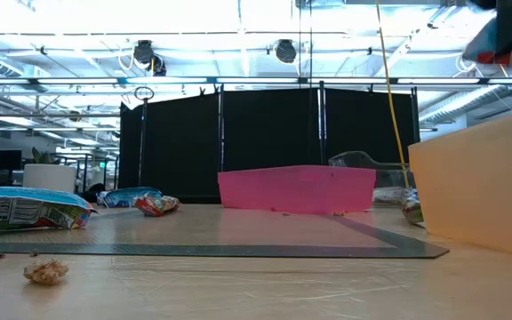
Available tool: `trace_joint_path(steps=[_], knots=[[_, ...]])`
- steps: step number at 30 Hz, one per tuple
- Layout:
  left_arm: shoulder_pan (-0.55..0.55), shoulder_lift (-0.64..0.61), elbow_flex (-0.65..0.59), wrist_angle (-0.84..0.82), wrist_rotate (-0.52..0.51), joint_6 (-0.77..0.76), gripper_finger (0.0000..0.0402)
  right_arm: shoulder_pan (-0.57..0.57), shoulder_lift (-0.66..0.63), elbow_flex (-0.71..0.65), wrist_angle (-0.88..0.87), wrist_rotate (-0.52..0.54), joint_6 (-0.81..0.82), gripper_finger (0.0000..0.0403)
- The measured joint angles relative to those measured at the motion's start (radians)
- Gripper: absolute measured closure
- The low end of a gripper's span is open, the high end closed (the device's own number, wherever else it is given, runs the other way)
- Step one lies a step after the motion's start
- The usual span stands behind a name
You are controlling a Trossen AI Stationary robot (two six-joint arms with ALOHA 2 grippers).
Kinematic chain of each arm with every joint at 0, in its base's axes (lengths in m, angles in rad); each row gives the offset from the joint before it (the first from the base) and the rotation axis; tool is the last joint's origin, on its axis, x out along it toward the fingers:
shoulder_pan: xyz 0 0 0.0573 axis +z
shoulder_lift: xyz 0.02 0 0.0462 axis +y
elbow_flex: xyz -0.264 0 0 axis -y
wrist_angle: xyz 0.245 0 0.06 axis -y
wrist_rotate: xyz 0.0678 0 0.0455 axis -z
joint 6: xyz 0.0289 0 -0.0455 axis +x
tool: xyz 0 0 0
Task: Pick and place Granola Bars by type
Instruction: Put the red granola bar into the orange bin
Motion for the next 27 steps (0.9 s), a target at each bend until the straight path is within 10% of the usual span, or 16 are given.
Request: trace_joint_path(steps=[27], knots=[[0.0, 0.0, 0.0, -0.001, -0.002, -0.012, 0.0149, -0.041, 0.057, -0.187, 0.324, -0.08, 0.012, 0.0402]])
